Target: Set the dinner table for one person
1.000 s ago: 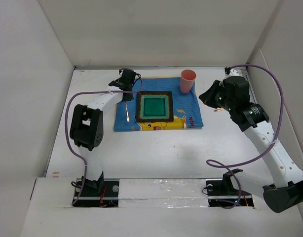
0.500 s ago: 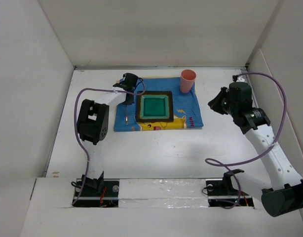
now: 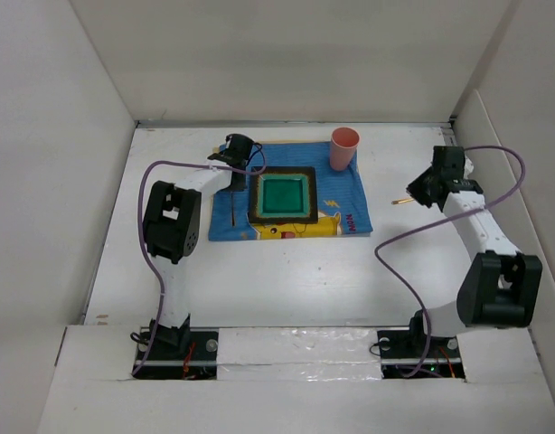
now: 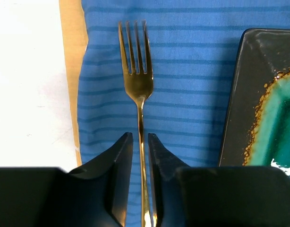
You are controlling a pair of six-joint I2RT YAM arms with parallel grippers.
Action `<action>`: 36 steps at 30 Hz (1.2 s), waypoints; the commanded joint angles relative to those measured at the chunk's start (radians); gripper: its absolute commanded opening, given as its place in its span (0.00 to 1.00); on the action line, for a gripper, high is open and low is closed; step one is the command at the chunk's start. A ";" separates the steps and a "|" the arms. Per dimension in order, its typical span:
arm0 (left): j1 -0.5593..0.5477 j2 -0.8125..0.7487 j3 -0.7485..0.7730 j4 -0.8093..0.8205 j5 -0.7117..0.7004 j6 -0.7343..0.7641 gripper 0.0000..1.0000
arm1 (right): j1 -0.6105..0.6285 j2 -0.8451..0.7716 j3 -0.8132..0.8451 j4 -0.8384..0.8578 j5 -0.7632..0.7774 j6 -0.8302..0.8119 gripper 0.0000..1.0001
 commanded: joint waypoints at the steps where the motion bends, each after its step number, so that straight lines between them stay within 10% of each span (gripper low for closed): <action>1: 0.002 -0.046 0.008 0.023 -0.023 -0.007 0.20 | -0.069 0.071 0.047 0.111 0.104 0.060 0.26; 11: 0.002 -0.136 0.010 0.029 0.017 -0.023 0.37 | -0.211 0.387 0.292 -0.026 0.164 0.058 0.48; 36: 0.002 -0.739 -0.210 0.036 0.350 -0.044 0.49 | -0.219 0.697 0.527 -0.193 0.125 0.104 0.35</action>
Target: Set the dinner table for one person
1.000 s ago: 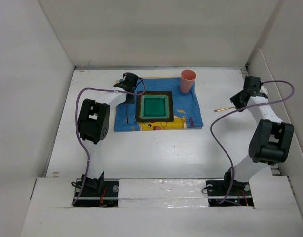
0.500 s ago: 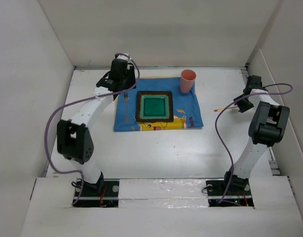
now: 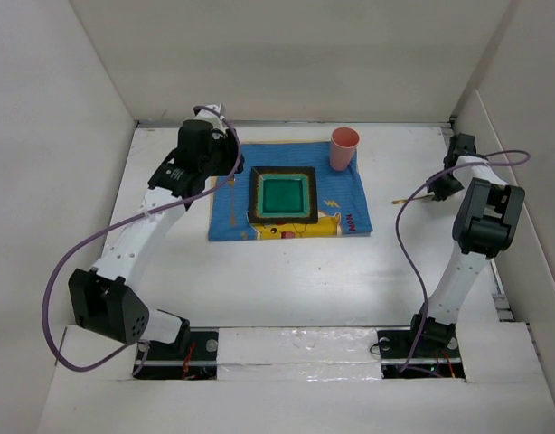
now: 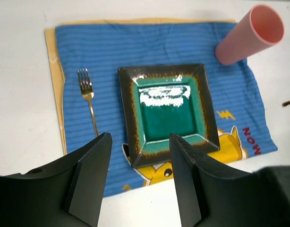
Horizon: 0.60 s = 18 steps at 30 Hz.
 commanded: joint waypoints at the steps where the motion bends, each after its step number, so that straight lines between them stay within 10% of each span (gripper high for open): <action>1: 0.002 -0.053 -0.017 -0.019 0.041 -0.003 0.49 | 0.009 0.047 0.121 -0.076 0.020 -0.017 0.34; 10: 0.020 -0.145 -0.049 -0.019 0.043 0.002 0.48 | 0.019 0.144 0.259 -0.257 0.040 -0.038 0.33; 18: 0.032 -0.185 -0.099 -0.001 0.069 0.011 0.48 | 0.049 0.158 0.287 -0.366 0.107 -0.044 0.07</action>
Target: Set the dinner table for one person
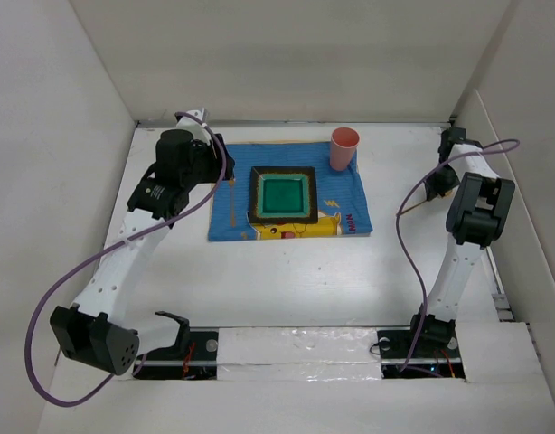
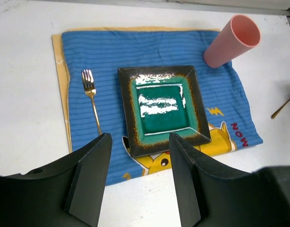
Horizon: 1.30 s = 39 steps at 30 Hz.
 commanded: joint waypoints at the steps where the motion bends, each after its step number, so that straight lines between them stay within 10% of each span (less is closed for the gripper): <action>1: 0.002 -0.006 -0.031 0.030 0.035 0.010 0.48 | 0.028 -0.001 0.016 -0.075 0.044 -0.009 0.04; 12: -0.032 0.025 -0.041 0.049 0.065 -0.008 0.47 | 0.111 -0.334 -0.106 0.173 0.117 -0.188 0.00; 21: -0.032 0.041 -0.006 0.049 0.098 -0.057 0.47 | 0.344 -0.708 -0.281 0.327 -0.188 -0.346 0.00; 31: -0.032 0.043 0.047 -0.014 0.037 -0.063 0.47 | 0.671 -0.716 -0.331 0.311 -0.243 -0.437 0.00; 39: -0.032 0.020 -0.011 -0.014 0.047 -0.097 0.47 | 0.705 -0.428 -0.203 0.312 -0.165 -0.435 0.00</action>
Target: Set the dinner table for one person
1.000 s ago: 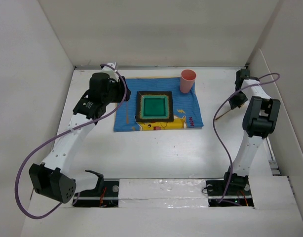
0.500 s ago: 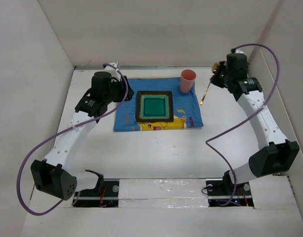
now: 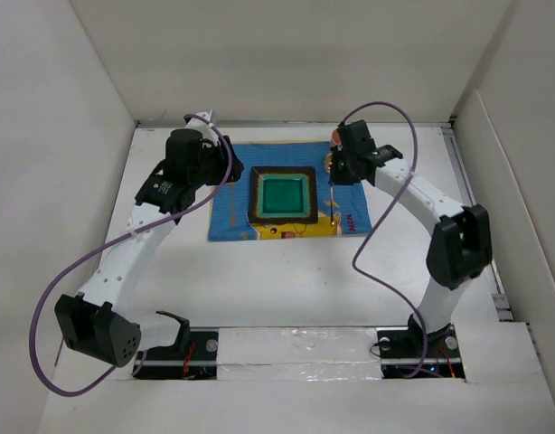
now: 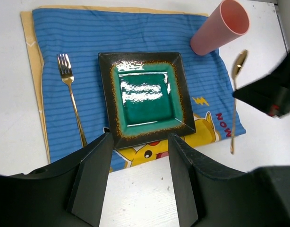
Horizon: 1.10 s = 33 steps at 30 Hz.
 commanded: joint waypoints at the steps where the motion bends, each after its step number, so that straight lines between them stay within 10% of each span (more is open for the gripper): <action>1: -0.005 -0.029 -0.021 0.000 0.000 -0.020 0.47 | 0.008 0.118 0.125 -0.008 0.084 -0.023 0.00; 33: -0.005 -0.046 -0.106 0.021 -0.005 -0.049 0.47 | -0.003 0.538 0.341 0.043 0.306 0.047 0.00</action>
